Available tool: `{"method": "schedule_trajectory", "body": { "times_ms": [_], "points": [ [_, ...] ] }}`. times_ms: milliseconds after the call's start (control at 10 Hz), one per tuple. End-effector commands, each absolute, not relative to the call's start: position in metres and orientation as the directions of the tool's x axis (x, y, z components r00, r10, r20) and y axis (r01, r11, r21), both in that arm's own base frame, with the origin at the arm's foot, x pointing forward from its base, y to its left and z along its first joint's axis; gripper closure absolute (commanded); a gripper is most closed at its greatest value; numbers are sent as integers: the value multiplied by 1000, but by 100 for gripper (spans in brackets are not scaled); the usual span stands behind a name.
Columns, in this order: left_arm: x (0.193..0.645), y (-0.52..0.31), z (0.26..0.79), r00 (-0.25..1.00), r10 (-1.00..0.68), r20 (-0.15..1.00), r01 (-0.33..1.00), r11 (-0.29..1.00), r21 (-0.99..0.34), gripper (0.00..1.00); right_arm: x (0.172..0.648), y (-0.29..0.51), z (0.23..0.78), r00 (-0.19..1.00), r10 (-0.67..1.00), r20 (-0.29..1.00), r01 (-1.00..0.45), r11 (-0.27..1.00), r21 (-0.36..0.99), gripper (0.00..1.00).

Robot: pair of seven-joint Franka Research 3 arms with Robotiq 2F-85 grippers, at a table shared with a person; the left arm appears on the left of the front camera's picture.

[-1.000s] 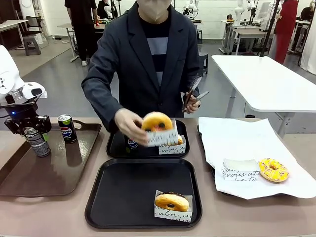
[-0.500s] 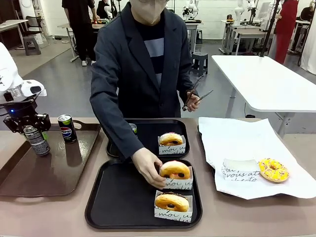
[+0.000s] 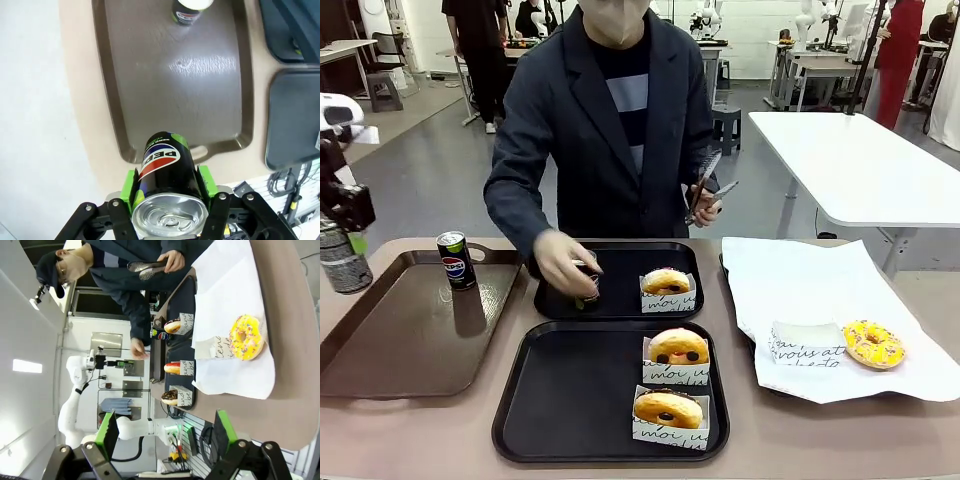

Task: Set up donuts and drinks on trays.
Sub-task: Pick up one Pepsi coke from the Handle tray and place it on the Flat Tray without a Pepsi coke.

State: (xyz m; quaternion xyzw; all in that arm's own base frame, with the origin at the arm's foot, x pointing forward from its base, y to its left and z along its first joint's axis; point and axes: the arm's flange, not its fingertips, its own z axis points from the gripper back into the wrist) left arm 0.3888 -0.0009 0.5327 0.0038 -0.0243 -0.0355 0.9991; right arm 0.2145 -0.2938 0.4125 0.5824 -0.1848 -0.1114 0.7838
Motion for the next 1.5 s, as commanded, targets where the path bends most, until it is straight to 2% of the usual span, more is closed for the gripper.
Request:
{"method": "schedule_trajectory", "body": {
  "times_ms": [0, 800, 900, 1200, 1400],
  "points": [
    [387, 11, 533, 996, -72, 59, 72, 997, -10, 100, 215, -295, 413, 903, -389, 182, -67, 290, 955, 0],
    [389, -1, 533, 996, -71, 48, 71, 997, 9, 100, 215, -295, 413, 903, -389, 182, -67, 290, 955, 0],
    [388, 1, 530, 997, -71, 29, 71, 997, 6, 41, 215, -295, 413, 903, -389, 182, -67, 290, 955, 0],
    [350, -58, 531, 968, -228, 102, 238, 966, -100, 41, 215, -295, 413, 903, -389, 182, -67, 290, 955, 0],
    [328, -106, 526, 932, -348, 102, 359, 926, -115, 41, 215, -295, 413, 903, -389, 182, -67, 290, 955, 0]
  ]
}}
